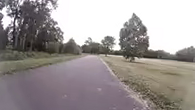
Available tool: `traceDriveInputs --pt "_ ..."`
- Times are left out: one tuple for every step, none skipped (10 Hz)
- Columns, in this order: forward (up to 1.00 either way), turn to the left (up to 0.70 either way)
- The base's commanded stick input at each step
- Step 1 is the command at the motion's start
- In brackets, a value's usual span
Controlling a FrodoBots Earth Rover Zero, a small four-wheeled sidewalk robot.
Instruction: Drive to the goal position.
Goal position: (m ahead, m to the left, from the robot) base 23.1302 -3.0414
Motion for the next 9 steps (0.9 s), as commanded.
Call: traceDriveInputs --pt "0.70 0.00" --pt "0.70 0.00" --pt "0.70 0.00" --pt "0.70 0.00" --pt "0.70 0.00" --pt "0.70 0.00" --pt "0.70 0.00" --pt "0.70 0.00" --pt "0.70 0.00"
